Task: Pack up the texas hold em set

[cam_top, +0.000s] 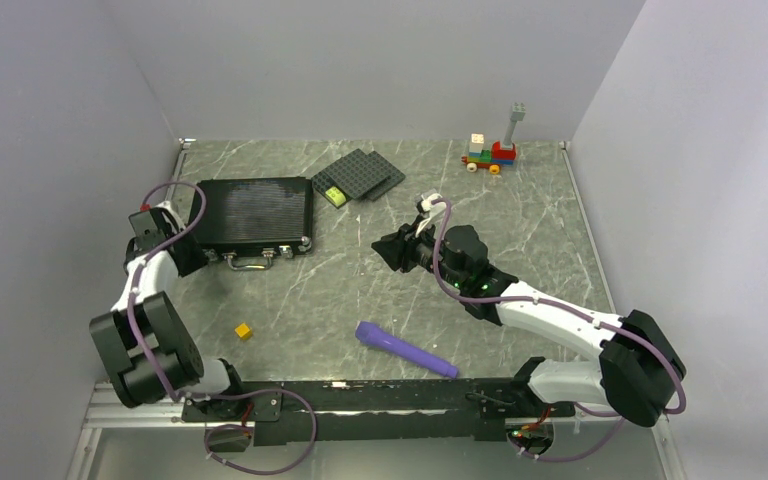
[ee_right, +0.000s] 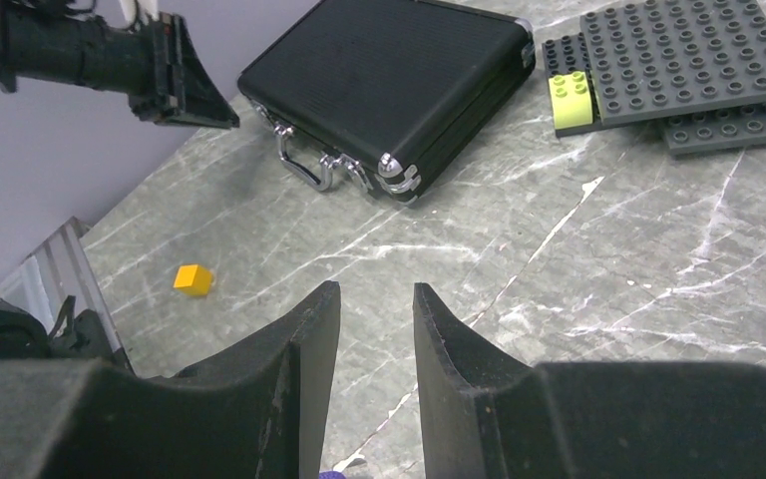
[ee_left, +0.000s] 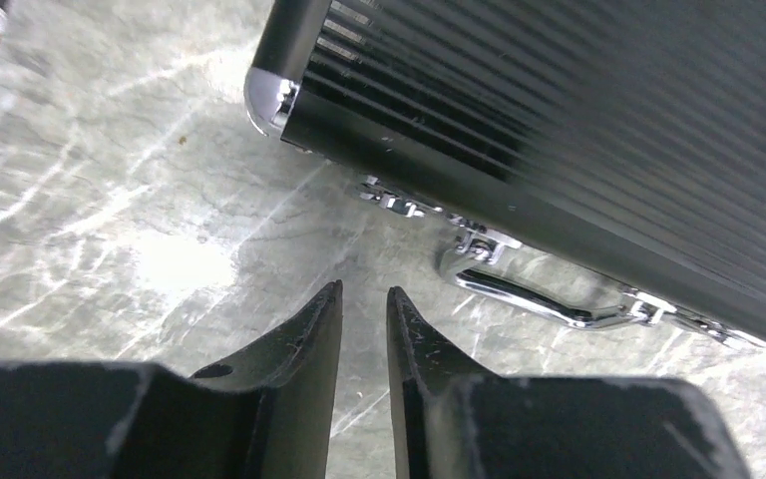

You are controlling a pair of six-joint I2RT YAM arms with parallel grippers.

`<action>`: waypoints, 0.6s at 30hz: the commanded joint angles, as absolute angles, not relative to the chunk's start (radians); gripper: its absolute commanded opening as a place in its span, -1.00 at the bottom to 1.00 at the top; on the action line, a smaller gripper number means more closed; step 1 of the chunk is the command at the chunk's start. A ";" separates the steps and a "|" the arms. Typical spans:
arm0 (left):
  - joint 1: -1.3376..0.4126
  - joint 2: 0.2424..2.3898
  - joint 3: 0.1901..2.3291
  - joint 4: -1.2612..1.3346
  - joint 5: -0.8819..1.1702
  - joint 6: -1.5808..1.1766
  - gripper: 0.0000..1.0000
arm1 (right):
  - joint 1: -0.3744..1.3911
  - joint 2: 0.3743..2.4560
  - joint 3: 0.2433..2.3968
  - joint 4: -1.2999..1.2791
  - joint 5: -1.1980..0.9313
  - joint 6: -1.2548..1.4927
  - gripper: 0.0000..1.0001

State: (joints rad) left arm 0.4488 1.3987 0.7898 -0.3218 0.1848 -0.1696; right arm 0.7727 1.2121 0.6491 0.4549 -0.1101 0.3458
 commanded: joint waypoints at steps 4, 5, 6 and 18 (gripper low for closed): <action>0.362 1.231 0.792 -0.307 0.086 -0.136 -0.34 | 0.732 1.251 0.652 0.499 -0.156 0.367 -0.24; 0.342 1.213 0.792 -0.309 0.072 -0.131 -0.32 | 0.719 1.256 0.651 0.500 -0.167 0.374 -0.24; 0.319 1.196 0.789 -0.311 0.060 -0.126 -0.28 | 0.706 1.260 0.649 0.498 -0.174 0.382 -0.24; 0.139 0.845 0.733 -0.313 0.107 -0.150 0.68 | 0.419 1.220 0.611 0.347 -0.238 0.435 -0.18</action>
State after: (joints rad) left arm 0.1551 0.9569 0.7547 -0.3271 0.0681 -0.1345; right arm 0.4961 1.2728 0.6254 0.4194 -0.2195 0.4259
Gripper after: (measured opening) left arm 0.782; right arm 0.402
